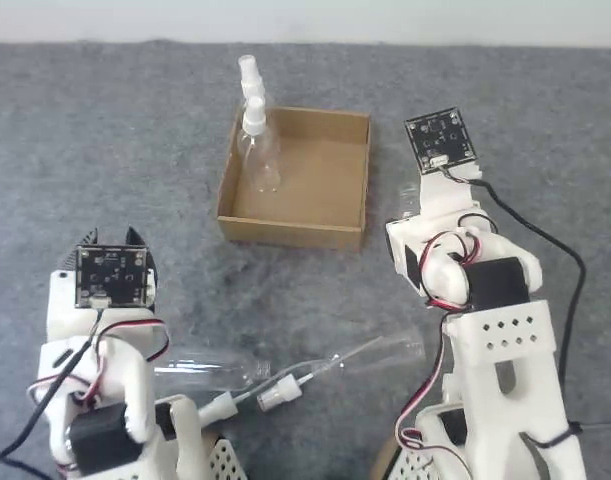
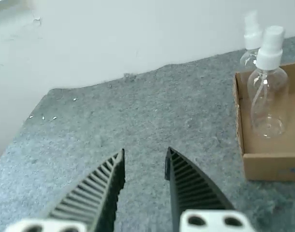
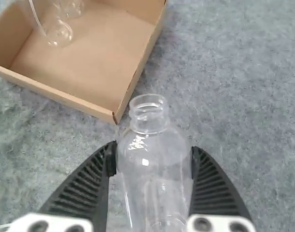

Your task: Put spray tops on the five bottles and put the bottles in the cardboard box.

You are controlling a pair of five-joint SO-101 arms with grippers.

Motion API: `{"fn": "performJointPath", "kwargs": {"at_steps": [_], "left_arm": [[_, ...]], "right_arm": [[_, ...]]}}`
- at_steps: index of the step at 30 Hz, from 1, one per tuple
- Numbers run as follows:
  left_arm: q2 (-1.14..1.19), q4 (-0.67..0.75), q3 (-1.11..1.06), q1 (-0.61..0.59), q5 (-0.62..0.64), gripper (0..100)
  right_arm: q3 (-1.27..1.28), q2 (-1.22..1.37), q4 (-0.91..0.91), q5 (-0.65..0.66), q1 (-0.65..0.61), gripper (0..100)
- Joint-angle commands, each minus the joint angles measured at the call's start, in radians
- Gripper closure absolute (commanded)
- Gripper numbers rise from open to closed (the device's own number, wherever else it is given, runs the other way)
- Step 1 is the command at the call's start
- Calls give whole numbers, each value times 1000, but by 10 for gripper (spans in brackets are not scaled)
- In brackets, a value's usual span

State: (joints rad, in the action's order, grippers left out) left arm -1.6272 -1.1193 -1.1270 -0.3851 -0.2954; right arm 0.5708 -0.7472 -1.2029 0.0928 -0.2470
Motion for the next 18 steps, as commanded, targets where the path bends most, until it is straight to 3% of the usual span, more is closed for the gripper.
{"fn": "performJointPath", "kwargs": {"at_steps": [1,13,18], "left_arm": [[6,-66,64,3,-40,848],[8,-199,70,-3,-58,815],[84,-270,166,2,-92,815]], "right_arm": [[0,-35,45,-9,5,908],[3,-35,45,-9,8,908],[3,-35,42,-9,12,908]]}}
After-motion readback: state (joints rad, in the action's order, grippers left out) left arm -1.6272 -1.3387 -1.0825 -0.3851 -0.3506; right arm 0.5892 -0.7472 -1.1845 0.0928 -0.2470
